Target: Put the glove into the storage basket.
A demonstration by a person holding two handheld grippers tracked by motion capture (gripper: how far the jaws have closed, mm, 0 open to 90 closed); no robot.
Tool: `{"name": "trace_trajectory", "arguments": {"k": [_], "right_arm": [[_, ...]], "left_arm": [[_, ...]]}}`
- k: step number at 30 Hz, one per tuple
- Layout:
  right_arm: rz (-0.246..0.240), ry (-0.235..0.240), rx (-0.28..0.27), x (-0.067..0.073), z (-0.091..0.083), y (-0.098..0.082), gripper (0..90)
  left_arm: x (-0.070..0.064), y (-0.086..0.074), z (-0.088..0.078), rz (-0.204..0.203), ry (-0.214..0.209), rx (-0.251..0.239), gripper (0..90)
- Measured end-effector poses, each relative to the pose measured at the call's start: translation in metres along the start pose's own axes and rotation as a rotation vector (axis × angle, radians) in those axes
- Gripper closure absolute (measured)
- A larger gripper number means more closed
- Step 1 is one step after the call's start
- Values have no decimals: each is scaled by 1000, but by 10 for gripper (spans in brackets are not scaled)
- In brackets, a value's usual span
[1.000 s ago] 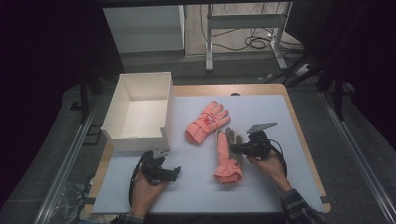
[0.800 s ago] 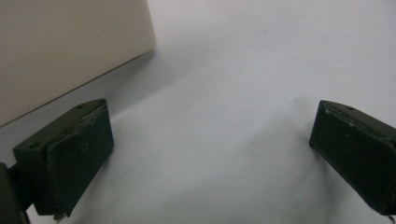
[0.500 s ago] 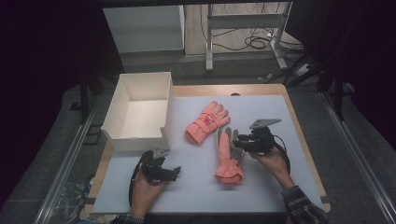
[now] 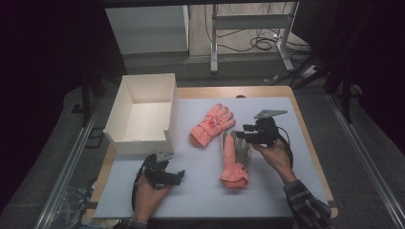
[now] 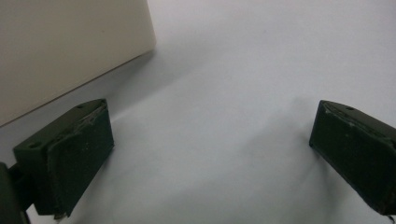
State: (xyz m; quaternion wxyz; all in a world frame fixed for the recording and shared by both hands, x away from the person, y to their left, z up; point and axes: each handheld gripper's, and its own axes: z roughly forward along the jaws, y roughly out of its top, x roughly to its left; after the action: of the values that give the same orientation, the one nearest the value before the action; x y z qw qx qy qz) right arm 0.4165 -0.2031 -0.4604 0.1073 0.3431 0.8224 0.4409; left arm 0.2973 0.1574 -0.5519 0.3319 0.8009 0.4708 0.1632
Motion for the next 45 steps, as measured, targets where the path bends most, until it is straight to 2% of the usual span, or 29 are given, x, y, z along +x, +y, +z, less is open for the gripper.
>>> {"name": "trace_trajectory", "arguments": {"k": [4,6,14,20,25,33,37,41,45], "right_arm": [[-2,-16,9,2,11,9,481],[0,-9,23,3,18,14,479],[-33,-9,56,6,45,28,482],[-55,-19,81,4,63,39,477],[-52,-5,113,2,79,48,422],[-64,-14,137,-4,103,54,415],[-78,-34,174,-7,117,57,407],[-59,-32,214,-12,130,58,406],[-57,-21,263,-15,141,57,462]], "left_arm": [[0,0,0,0,0,-2,0],[0,0,0,0,0,-2,0],[0,0,0,0,0,-4,0],[0,0,0,1,1,-3,0],[0,0,0,1,2,-3,0],[0,0,0,-3,0,-3,0],[0,0,0,-4,0,-5,0],[0,0,0,-4,0,-4,0],[0,0,0,-3,0,-4,0]]}}
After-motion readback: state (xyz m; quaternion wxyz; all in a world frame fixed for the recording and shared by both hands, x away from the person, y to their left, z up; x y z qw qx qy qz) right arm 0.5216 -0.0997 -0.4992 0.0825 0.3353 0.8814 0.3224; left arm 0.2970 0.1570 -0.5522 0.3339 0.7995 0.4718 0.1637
